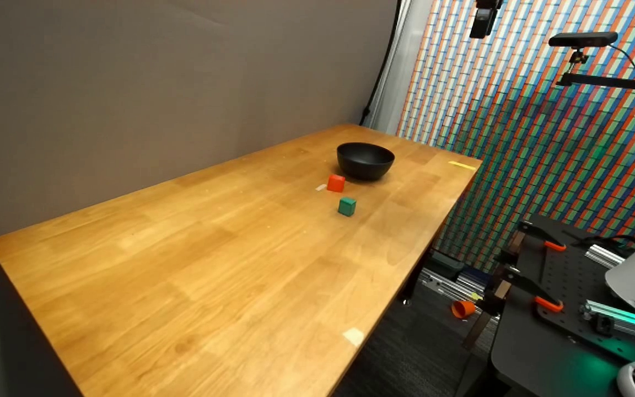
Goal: Put the green and orange cubes inside the black bowl
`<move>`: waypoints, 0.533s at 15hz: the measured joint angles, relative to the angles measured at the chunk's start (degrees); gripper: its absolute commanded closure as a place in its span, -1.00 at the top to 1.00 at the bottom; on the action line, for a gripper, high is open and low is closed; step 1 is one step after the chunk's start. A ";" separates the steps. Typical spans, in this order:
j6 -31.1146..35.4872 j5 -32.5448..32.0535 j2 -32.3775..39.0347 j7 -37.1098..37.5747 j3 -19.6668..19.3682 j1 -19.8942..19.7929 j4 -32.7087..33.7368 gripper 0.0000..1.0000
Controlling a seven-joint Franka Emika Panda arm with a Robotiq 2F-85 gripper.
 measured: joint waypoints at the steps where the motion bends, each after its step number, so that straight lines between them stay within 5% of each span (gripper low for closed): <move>1: 0.00 0.00 0.00 0.00 0.00 0.00 0.00 1.00; 8: -0.73 0.00 2.24 0.00 -0.02 0.02 0.21 1.00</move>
